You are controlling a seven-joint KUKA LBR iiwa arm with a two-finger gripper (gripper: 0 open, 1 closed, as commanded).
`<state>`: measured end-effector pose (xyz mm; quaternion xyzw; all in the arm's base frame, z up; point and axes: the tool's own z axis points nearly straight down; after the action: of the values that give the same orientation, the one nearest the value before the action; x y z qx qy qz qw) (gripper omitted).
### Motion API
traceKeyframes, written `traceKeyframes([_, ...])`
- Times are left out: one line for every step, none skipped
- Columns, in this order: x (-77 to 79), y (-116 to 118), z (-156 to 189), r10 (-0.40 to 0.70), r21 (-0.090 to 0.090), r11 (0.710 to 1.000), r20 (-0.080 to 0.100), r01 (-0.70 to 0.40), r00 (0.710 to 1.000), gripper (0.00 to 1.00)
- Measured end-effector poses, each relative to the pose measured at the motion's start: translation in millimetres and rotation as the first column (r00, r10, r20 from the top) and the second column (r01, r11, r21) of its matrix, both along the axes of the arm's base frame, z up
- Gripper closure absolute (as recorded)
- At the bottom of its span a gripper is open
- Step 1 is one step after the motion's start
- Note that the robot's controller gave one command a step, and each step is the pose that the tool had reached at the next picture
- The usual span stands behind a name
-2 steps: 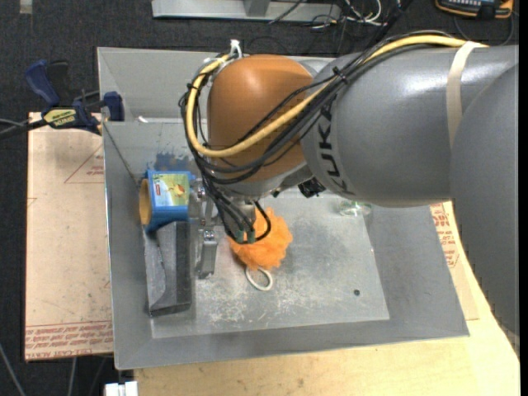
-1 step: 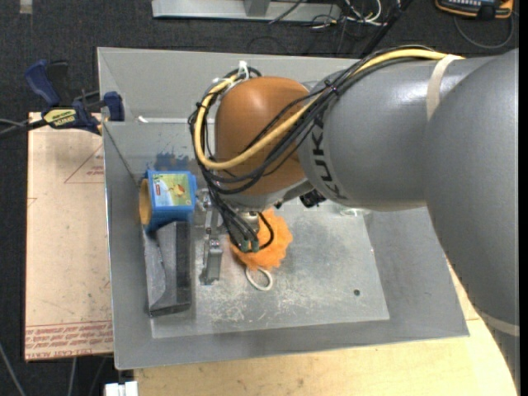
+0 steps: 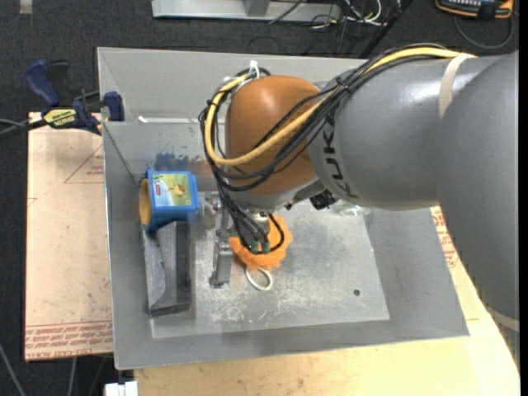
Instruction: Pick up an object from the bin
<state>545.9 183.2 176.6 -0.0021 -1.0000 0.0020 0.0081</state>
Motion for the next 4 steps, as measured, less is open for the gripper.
traceKeyframes([11.3, 4, 28, 0.016, 0.01, 1.0, 0.029, -0.016, 0.999, 0.0])
traceKeyframes([7.4, -22, -7, 0.032, 0.007, 0.999, 0.01, -0.032, 0.999, 0.0])
traceKeyframes([10.9, -53, -34, -0.039, 0.009, 0.999, 0.023, 0.039, 0.999, 0.0])
traceKeyframes([26.1, -87, -71, 0.064, 0.009, 0.998, 0.02, -0.065, 0.998, 0.0])
